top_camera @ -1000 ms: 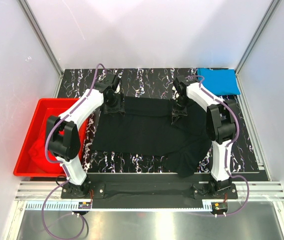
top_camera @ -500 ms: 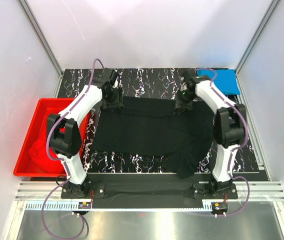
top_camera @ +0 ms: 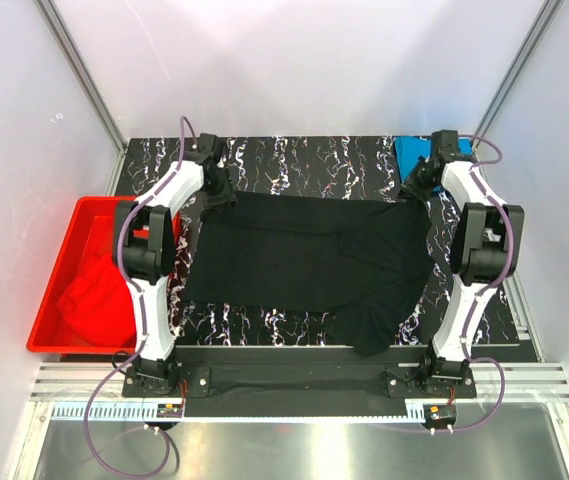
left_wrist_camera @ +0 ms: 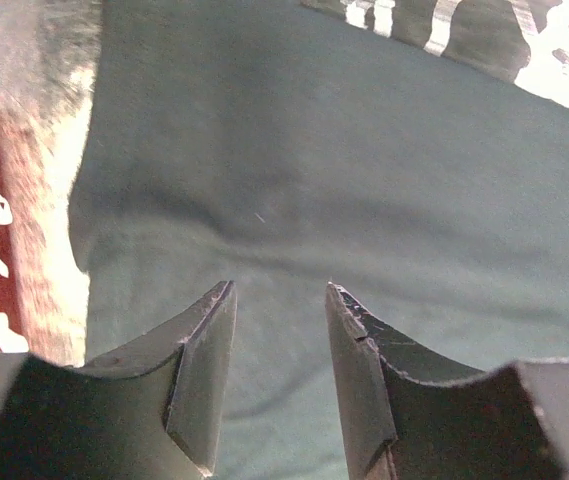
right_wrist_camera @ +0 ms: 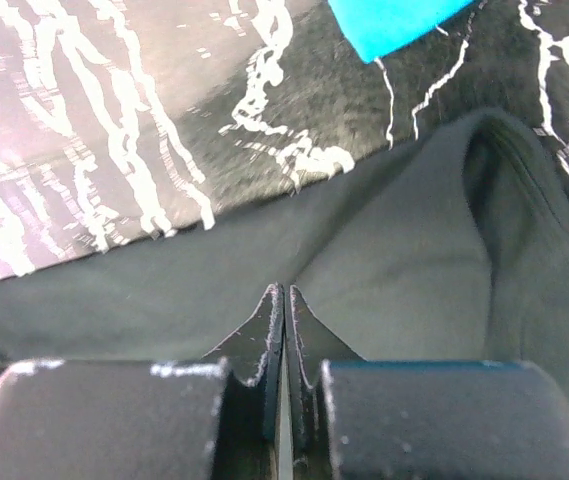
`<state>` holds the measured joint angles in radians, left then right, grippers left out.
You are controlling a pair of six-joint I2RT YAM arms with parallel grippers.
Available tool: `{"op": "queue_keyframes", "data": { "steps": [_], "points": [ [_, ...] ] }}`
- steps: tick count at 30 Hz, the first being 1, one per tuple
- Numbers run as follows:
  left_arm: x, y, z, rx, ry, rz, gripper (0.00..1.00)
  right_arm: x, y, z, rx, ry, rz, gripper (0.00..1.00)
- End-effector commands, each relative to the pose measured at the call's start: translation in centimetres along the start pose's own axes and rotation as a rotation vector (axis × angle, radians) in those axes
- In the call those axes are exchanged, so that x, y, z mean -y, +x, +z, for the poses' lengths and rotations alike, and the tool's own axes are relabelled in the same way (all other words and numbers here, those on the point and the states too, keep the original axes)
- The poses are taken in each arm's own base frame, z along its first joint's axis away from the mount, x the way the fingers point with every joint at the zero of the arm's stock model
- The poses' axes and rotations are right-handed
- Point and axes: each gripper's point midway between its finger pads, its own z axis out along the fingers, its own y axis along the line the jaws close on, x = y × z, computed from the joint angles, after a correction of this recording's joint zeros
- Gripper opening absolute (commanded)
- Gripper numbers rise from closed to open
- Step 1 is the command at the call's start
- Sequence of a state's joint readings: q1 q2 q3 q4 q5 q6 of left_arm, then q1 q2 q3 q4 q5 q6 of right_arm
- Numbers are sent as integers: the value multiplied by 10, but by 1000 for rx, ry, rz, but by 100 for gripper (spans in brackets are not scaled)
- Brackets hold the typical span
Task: Fold and stack the t-shirts
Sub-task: Fold the tshirt
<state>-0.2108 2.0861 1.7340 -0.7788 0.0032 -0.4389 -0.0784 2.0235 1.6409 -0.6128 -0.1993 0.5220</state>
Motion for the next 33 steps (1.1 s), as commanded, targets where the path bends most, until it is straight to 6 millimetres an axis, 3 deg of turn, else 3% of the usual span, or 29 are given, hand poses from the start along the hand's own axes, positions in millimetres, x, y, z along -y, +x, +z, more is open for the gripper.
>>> {"op": "queue_keyframes", "data": {
  "steps": [1,6,8,11,17,21,23,26,27,33],
  "points": [
    [0,-26,10,74,7,-42,45,-3,-21,14,57,-11,-1,4],
    [-2,-19,34,29,26,-78,45,22,-37,25,68,6,57,9],
    [-3,-14,47,0,36,-103,45,39,-33,40,34,44,57,9],
    [-5,-14,56,-24,38,-132,45,69,-22,46,-24,105,88,8],
    [-10,-10,64,-44,30,-134,46,92,-19,45,-26,146,87,10],
    [-12,-8,69,-61,23,-128,46,86,-32,43,-24,138,71,13],
    [-12,-9,68,-61,23,-126,46,79,-43,35,-1,131,62,22],
    [-12,-11,64,-56,25,-121,46,73,-52,27,8,127,54,27],
    [-12,-12,62,-53,24,-121,46,73,-52,26,0,131,50,33],
    [-5,-16,54,-42,58,-124,47,72,-46,27,-19,109,7,44]
  ]
}}
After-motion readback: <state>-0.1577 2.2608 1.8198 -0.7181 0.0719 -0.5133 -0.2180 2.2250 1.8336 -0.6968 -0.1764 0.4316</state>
